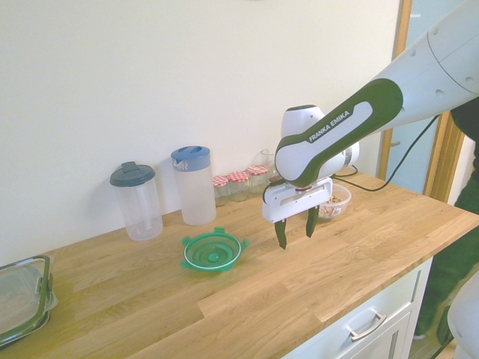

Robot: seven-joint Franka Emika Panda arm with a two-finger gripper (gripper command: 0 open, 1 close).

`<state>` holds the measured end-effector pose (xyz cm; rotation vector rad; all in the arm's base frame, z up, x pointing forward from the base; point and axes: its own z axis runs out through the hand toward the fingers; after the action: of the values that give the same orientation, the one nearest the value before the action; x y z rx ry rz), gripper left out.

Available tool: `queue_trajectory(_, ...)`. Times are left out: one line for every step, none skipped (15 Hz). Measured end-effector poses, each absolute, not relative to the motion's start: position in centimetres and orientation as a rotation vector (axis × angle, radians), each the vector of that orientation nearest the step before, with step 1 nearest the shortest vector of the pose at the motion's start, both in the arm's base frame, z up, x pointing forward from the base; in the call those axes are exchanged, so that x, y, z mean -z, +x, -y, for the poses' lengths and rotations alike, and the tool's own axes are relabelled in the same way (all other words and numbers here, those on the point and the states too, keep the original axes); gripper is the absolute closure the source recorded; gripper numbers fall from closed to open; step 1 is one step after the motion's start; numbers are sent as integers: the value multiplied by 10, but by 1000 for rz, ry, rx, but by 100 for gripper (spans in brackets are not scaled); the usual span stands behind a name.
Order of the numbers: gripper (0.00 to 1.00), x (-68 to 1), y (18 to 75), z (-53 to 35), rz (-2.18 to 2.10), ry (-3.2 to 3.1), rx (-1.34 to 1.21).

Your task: Cover the lid of food container

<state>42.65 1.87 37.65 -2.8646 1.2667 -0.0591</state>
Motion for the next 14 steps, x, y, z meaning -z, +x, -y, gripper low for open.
queue_trajectory(0, -376, 427, -19, -1267, -2865, 58)
queue_trajectory(0, -376, 426, -19, -1265, -2867, 57)
queue_trajectory(0, -377, 427, -20, -1262, -2864, 62)
queue_trajectory(0, -380, 429, -20, -1254, -2841, 57)
queue_trajectory(0, -384, 432, -18, -1237, -2789, 37)
queue_trajectory(0, -389, 438, -15, -1213, -2723, 15)
queue_trajectory(0, -392, 445, -10, -1190, -2656, -7)
queue_trajectory(0, -392, 453, -5, -1166, -2595, -30)
queue_trajectory(0, -388, 462, -3, -1145, -2544, -55)
queue_trajectory(0, -382, 472, -1, -1126, -2499, -79)
queue_trajectory(0, -374, 483, -1, -1101, -2461, -104)
queue_trajectory(0, -367, 493, -1, -1071, -2433, -118)
queue_trajectory(0, -361, 503, -1, -1039, -2414, -122)
queue_trajectory(0, -355, 513, -1, -1014, -2405, -121)
